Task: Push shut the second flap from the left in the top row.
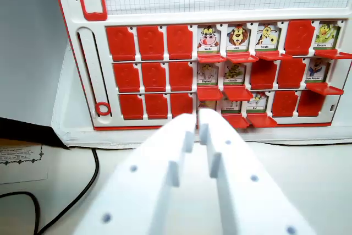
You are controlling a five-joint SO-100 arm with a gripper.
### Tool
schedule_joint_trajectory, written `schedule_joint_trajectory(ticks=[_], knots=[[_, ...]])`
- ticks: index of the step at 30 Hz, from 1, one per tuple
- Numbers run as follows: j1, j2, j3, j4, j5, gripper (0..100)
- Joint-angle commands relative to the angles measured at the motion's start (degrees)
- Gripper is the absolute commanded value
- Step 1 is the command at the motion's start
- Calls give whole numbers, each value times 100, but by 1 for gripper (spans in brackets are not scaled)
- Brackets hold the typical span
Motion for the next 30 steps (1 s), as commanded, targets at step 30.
schedule_joint_trajectory(ticks=[30], knots=[[9, 1310, 185, 1055, -9, 0]])
